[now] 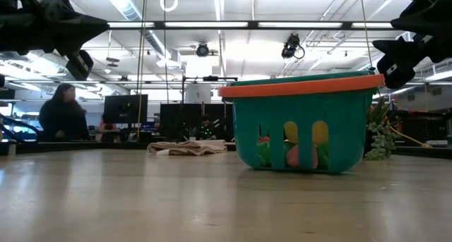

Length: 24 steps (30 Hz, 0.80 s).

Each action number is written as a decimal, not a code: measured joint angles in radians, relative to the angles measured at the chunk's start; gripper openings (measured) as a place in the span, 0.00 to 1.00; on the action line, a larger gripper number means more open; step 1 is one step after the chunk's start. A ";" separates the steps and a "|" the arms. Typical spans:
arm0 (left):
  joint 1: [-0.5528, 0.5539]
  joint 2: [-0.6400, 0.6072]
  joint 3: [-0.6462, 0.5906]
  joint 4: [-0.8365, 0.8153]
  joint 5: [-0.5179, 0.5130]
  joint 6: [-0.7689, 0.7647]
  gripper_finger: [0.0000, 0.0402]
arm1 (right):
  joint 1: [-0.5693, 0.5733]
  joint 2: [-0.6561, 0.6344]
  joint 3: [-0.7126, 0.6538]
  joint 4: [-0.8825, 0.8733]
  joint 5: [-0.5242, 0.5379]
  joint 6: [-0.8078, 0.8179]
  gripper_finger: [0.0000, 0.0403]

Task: Pick and placing Produce into tupperware
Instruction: Return to Home Position

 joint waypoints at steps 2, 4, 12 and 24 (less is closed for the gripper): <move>0.000 0.000 0.000 0.000 0.000 0.000 0.07 | 0.000 0.000 0.000 0.000 0.000 0.000 0.44; 0.000 0.000 0.000 0.000 0.000 0.000 0.08 | 0.000 0.000 0.000 0.000 -0.001 0.000 0.44; 0.000 0.000 0.000 0.000 0.000 0.000 0.08 | 0.000 0.000 0.000 0.001 -0.001 0.000 0.44; 0.000 0.000 0.000 0.000 0.000 0.000 0.06 | 0.000 0.000 0.002 0.001 -0.001 0.000 0.44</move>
